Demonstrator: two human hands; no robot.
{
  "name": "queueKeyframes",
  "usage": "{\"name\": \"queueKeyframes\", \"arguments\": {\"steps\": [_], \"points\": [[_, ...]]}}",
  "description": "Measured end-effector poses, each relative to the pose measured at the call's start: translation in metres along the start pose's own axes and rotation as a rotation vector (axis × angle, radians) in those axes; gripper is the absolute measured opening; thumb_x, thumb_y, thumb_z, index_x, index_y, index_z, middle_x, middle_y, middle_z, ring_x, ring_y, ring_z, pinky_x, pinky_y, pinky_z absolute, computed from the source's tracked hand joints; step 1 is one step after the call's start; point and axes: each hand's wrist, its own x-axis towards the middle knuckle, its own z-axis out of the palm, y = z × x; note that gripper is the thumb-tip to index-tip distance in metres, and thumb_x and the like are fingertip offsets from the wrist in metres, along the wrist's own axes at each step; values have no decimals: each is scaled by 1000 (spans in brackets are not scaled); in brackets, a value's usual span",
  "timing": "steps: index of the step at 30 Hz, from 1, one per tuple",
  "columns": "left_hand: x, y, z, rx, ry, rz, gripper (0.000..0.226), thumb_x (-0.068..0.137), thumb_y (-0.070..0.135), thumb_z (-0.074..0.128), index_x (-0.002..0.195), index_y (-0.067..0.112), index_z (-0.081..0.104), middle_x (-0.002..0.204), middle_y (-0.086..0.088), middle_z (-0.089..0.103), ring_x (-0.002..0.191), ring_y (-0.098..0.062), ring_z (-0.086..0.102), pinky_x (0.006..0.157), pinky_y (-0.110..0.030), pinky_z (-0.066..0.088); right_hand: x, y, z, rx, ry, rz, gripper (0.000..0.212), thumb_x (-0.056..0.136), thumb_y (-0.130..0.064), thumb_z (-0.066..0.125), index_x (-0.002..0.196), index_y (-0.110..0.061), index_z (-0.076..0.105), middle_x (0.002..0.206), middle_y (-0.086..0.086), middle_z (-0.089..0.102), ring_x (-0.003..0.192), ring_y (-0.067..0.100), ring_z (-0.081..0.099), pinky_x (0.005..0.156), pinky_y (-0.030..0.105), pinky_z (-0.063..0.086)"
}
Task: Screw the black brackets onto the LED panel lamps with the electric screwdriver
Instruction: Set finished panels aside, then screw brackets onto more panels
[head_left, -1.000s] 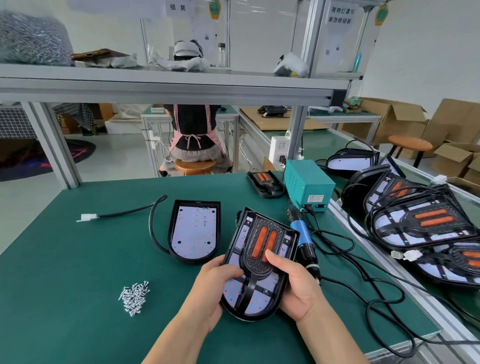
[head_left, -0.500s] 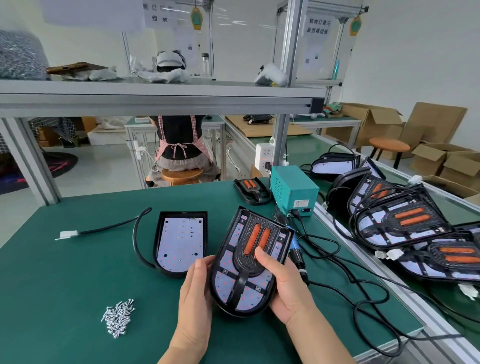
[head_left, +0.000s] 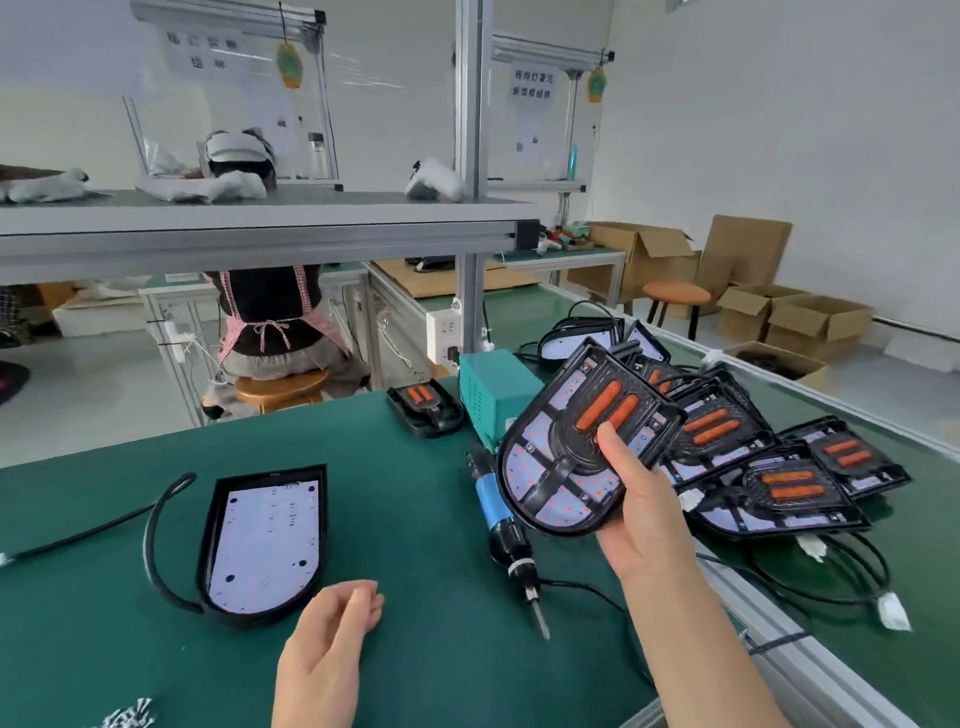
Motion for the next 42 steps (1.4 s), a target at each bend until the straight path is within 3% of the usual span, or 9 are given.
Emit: {"name": "queueKeyframes", "arguments": {"steps": [3,9,16,20,23,25,31,36,42], "points": [[-1,4,3,22,13,48,19,97,-1,57,89,3,73,86,-10,76,91,-26,74,87,-32,56,9,-16,-18,7,80,-61,40,94,-10,64,134,-10,63,129,10,69,120,27,66,106,49,48],[0,3,7,53,8,104,17,94,-9,57,86,-3,71,87,-19,74,84,-30,73,84,-38,55,24,-46,-62,-7,309,-149,40,95,-11,68,134,-10,62,126,10,71,119,30,66,103,54,50],[4,-4,10,118,-10,185,17,89,-18,55,87,-7,68,87,-25,70,80,-19,72,73,-14,57,30,-72,-118,-54,524,-254,25,92,-10,72,114,-21,69,112,-1,76,102,18,72,98,48,54],[5,-5,13,115,-22,192,19,89,-21,52,90,-9,66,86,-22,68,77,-4,71,72,-9,55,32,-74,-136,-70,567,-316,32,91,-8,73,121,-17,68,115,2,75,101,19,72,98,47,55],[7,-9,13,143,-17,189,19,89,-23,51,90,-10,65,70,-18,69,72,0,71,72,-6,53,29,-66,-149,-198,636,-381,37,89,-11,76,123,-18,64,114,-2,73,98,14,71,99,42,54],[8,-10,13,166,-15,191,19,89,-23,51,89,-10,65,80,-9,73,72,1,71,74,-5,52,29,-61,-159,-276,682,-411,40,88,-14,78,125,-19,62,117,-3,71,102,12,69,102,40,51],[12,-11,14,167,-9,218,19,88,-22,52,89,-8,65,80,-21,69,75,-4,72,77,-9,54,44,-58,-176,-349,884,-426,41,84,-30,80,116,-23,56,118,-5,66,104,16,64,98,36,49],[14,-14,15,192,2,228,22,88,-22,52,88,-6,66,73,-17,70,75,-6,72,77,-10,54,59,-54,-176,-525,985,-419,52,83,-45,78,117,-18,48,113,-2,55,99,21,54,94,35,44],[15,-11,20,242,13,270,22,86,-20,58,84,-1,69,81,-21,72,78,-21,71,77,-6,51,76,-39,-160,-576,984,-521,72,88,-37,75,140,-5,37,129,12,62,113,28,63,100,37,48]]}}
